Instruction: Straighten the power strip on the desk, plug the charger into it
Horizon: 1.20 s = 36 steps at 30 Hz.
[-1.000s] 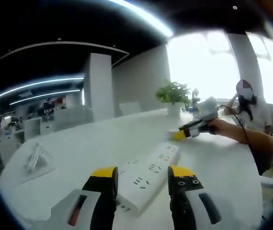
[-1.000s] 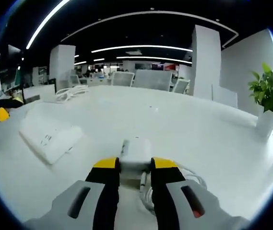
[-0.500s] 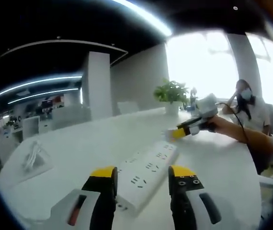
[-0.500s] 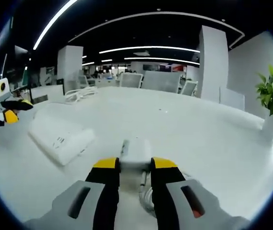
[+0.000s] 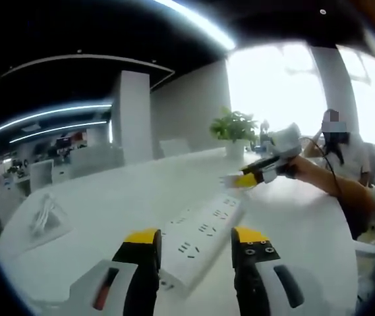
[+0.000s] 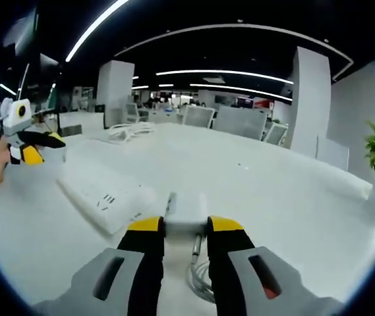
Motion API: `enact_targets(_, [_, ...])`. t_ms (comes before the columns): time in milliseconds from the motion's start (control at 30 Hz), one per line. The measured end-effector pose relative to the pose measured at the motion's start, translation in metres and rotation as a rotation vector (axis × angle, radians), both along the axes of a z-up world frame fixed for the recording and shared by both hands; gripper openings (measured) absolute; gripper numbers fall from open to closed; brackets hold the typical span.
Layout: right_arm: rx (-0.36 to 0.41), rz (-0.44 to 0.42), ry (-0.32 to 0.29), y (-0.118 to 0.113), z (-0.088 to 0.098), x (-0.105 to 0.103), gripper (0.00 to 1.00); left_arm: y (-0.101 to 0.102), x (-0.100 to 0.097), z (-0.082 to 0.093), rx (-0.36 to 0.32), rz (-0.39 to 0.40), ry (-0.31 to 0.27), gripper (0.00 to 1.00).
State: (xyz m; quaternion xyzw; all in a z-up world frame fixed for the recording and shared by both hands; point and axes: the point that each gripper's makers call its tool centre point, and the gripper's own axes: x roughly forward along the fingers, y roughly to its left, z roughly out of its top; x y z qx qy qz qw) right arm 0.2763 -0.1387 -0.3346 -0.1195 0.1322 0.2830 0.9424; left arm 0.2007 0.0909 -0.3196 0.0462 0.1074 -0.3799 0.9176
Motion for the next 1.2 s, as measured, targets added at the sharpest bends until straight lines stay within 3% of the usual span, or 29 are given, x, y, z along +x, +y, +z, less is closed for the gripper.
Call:
enact_targets(567, [-0.085, 0.142, -0.046, 0.028, 0.013, -0.032, 0.24, -0.001, -0.002, -0.003, 0.009, -0.008, 0.012, 0.44])
enact_targets(1200, [-0.347, 0.278, -0.044, 0.052, 0.023, -0.046, 0.24, -0.003, -0.007, -0.004, 0.002, -0.022, 0.015, 0.44])
